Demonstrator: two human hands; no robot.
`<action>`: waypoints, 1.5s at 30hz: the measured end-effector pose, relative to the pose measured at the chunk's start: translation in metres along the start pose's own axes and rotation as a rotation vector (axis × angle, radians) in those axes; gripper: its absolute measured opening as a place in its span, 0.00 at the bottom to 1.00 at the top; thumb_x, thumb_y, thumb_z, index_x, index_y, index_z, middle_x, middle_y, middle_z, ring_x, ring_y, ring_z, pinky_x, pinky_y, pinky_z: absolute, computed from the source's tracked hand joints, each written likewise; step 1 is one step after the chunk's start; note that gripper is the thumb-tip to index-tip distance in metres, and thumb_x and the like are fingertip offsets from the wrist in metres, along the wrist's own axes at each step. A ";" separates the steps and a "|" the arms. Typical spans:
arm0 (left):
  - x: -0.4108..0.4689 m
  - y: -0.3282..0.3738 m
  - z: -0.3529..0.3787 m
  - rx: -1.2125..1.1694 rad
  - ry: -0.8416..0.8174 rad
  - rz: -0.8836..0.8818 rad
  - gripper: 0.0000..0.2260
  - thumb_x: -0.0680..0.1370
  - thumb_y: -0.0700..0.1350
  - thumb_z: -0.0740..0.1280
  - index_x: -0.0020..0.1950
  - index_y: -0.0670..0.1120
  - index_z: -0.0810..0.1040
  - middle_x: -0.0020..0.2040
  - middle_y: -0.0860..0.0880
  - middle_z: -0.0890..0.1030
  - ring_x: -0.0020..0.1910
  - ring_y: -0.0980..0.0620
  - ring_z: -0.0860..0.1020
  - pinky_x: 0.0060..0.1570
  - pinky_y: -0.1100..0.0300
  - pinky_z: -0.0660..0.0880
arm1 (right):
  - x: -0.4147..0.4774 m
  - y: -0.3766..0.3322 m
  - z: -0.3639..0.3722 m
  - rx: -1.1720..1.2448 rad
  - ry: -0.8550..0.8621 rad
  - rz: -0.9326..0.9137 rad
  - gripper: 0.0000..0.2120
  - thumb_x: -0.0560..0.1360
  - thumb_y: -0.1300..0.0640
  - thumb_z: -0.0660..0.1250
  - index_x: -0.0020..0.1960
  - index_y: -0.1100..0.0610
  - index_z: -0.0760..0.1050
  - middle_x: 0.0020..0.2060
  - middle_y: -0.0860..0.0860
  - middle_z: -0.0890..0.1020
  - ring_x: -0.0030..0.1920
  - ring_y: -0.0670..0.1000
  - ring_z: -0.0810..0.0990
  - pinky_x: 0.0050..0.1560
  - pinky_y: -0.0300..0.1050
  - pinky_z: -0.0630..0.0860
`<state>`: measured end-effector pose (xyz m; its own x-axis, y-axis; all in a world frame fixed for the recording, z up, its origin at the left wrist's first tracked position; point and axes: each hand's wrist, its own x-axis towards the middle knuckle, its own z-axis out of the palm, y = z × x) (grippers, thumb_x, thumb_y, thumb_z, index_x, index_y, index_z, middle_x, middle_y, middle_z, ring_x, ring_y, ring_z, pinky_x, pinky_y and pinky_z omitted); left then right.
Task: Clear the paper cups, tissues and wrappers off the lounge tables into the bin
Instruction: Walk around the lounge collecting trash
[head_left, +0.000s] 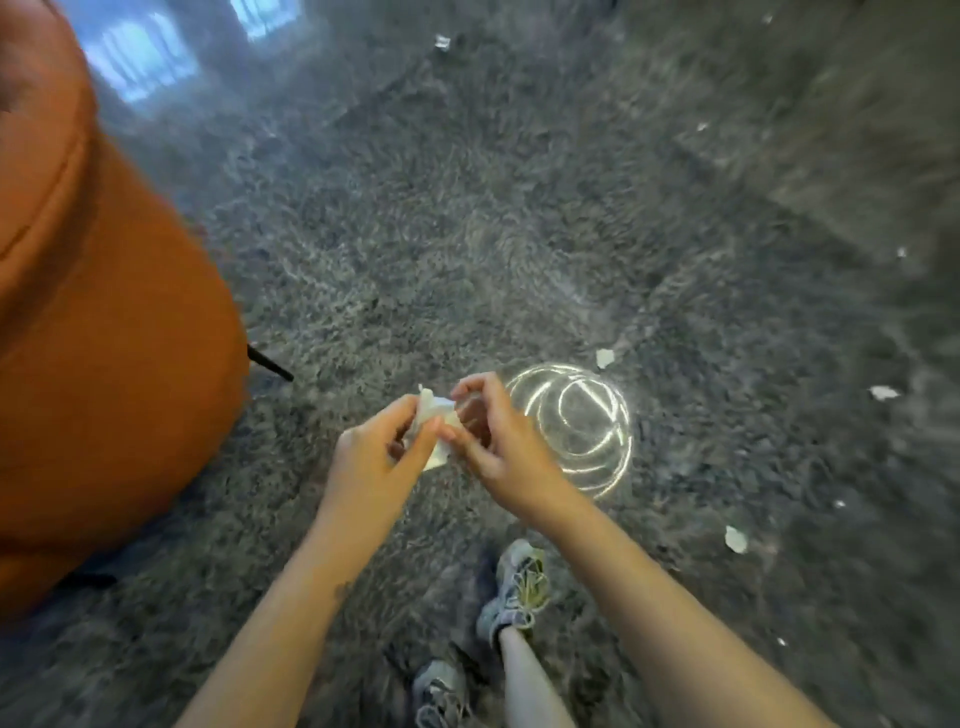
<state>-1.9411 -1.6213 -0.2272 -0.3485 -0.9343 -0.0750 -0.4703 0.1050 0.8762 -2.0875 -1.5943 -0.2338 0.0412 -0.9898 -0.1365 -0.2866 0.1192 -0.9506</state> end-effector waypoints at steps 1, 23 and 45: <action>0.003 0.019 0.010 0.015 -0.021 0.036 0.13 0.75 0.55 0.61 0.48 0.48 0.79 0.33 0.43 0.77 0.31 0.46 0.72 0.28 0.61 0.65 | -0.013 -0.001 -0.019 -0.006 0.067 0.017 0.12 0.76 0.58 0.65 0.56 0.56 0.64 0.38 0.45 0.75 0.37 0.42 0.75 0.41 0.36 0.72; 0.129 0.233 0.492 0.147 -0.518 0.422 0.10 0.77 0.44 0.65 0.36 0.44 0.71 0.31 0.41 0.74 0.29 0.58 0.65 0.28 0.66 0.61 | -0.275 0.268 -0.461 -0.073 1.027 0.559 0.12 0.73 0.58 0.68 0.54 0.51 0.69 0.42 0.44 0.75 0.43 0.42 0.74 0.39 0.29 0.69; 0.172 -0.189 0.834 0.333 -0.850 0.516 0.08 0.77 0.46 0.65 0.43 0.42 0.77 0.35 0.42 0.79 0.37 0.43 0.78 0.38 0.55 0.72 | -0.264 0.822 -0.328 -0.406 0.643 1.013 0.28 0.69 0.48 0.71 0.65 0.47 0.65 0.62 0.47 0.71 0.64 0.51 0.69 0.62 0.50 0.62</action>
<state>-2.5880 -1.5178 -0.8028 -0.9644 -0.2164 -0.1521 -0.2571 0.6313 0.7317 -2.6476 -1.2609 -0.8875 -0.8065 -0.3417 -0.4824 -0.1938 0.9238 -0.3302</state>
